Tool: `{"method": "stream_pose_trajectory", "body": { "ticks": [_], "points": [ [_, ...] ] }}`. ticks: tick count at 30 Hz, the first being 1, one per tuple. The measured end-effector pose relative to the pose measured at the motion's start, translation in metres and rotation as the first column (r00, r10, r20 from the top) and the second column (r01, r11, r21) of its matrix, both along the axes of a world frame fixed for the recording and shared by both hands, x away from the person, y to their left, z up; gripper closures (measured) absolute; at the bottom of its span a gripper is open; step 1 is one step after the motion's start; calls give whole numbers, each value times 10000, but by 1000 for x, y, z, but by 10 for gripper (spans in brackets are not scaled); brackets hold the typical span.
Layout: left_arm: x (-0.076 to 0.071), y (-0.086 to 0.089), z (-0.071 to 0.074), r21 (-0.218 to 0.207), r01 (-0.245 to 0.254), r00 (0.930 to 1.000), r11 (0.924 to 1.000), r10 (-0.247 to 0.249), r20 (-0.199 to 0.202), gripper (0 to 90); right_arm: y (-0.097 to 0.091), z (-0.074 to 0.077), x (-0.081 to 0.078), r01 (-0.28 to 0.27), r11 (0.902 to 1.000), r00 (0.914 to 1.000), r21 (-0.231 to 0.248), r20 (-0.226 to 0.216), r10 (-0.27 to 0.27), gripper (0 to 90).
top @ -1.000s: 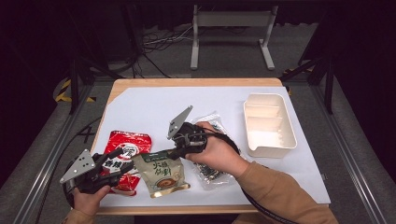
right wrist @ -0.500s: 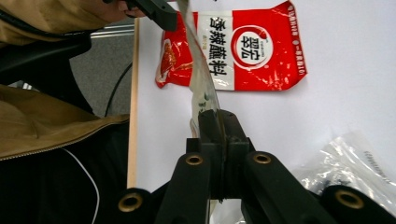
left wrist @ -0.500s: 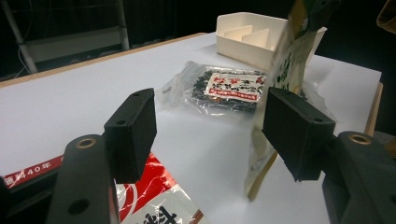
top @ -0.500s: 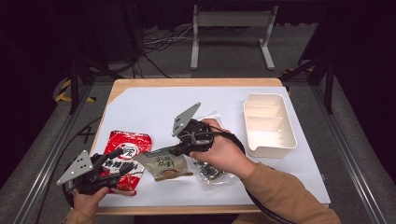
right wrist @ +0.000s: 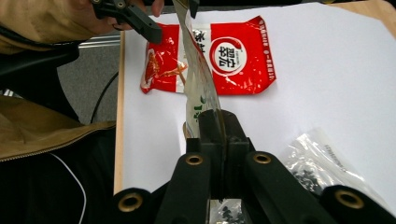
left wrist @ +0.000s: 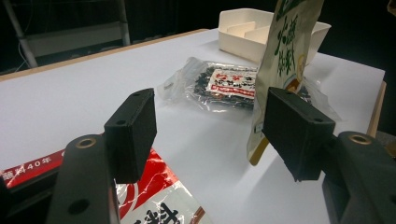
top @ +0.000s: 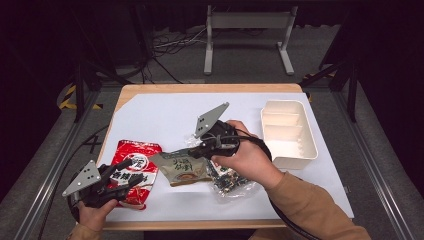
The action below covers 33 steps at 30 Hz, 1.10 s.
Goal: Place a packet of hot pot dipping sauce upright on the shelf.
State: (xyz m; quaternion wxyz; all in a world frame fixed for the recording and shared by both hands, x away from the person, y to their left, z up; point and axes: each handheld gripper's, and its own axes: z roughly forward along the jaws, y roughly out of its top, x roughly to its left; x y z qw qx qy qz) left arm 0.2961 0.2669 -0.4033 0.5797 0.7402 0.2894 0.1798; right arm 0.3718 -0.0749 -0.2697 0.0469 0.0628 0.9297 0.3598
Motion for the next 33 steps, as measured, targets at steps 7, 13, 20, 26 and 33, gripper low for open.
{"method": "stream_pose_trajectory", "body": {
  "ticks": [7,13,20,26,33],
  "points": [
    [1,-1,0,29,-22,10000,10000,22,-51,355,-16,10,4,331,9994,9990,126,311,-335,893],
    [2,-2,-1,64,-60,9999,10000,61,-97,355,-29,17,8,576,9982,9969,172,524,-585,893],
    [3,-2,-2,216,-267,9993,9994,273,-253,353,-49,25,17,938,9954,9923,216,796,-952,893],
    [6,-3,-4,355,-443,9985,9984,453,-295,336,-62,30,22,1175,9928,9881,226,973,-1191,893],
    [7,-6,-5,590,-600,9980,9965,610,-158,313,-84,37,31,1563,9866,9793,466,1229,-1610,893]
  ]
}}
